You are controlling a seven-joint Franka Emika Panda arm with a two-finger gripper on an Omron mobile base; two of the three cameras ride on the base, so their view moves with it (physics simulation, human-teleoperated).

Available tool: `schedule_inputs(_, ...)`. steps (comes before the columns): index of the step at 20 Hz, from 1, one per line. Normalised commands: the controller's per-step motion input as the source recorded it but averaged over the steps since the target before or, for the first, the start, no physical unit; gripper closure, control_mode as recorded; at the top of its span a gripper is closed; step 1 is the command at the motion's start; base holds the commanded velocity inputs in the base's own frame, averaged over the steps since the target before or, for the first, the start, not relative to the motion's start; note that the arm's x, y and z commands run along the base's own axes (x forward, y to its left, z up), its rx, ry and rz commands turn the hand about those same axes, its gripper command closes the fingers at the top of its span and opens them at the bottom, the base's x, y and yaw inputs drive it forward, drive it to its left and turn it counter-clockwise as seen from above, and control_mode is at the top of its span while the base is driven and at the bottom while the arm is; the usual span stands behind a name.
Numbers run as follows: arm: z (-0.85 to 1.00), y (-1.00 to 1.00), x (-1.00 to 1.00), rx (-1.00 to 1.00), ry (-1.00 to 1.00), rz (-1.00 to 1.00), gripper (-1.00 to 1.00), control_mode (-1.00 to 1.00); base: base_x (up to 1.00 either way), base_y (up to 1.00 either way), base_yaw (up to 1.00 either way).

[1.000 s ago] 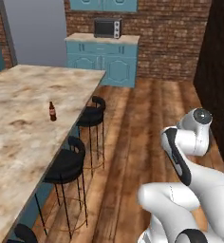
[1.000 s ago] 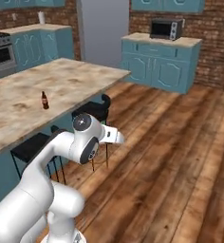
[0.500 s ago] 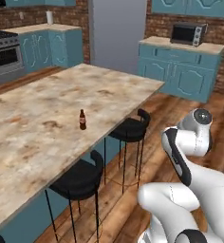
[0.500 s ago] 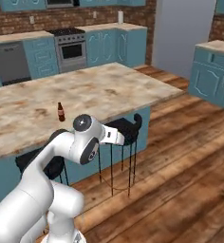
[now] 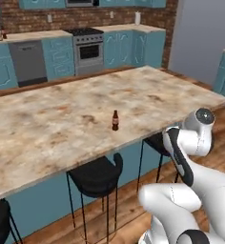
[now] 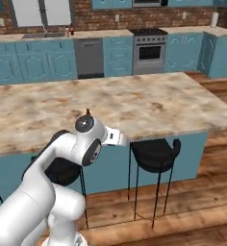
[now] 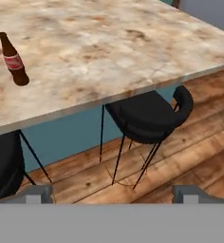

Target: Place the large bottle from the dining counter next to the other large bottle outside the sink, and place the small bottle from the dining counter next to the other small bottle inside the sink.

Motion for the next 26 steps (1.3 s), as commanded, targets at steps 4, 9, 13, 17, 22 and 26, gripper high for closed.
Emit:
schedule_inputs(4, 0.00, 0.00, 0.00, 0.00, 0.00, 0.00, -1.00, 1.00, 0.21, 0.00, 0.65)
schedule_inputs(9, 0.00, 0.00, 0.00, 0.00, 0.00, 0.00, -1.00, 1.00, 0.15, 0.00, 0.59)
schedule_inputs(13, 0.00, 0.00, 0.00, 0.00, 0.00, 0.00, -1.00, 1.00, 0.01, -0.08, 0.38)
schedule_inputs(17, 0.00, 0.00, 0.00, 0.00, 0.00, 0.00, -1.00, 1.00, -0.22, -0.33, 0.15)
schedule_inputs(22, 0.00, 0.00, 0.00, 0.00, 0.00, 0.00, -1.00, 1.00, -0.33, -0.64, 0.01)
schedule_inputs(26, 0.00, 0.00, 0.00, 0.00, 0.00, 0.00, -1.00, 1.00, -0.17, -0.62, 0.00)
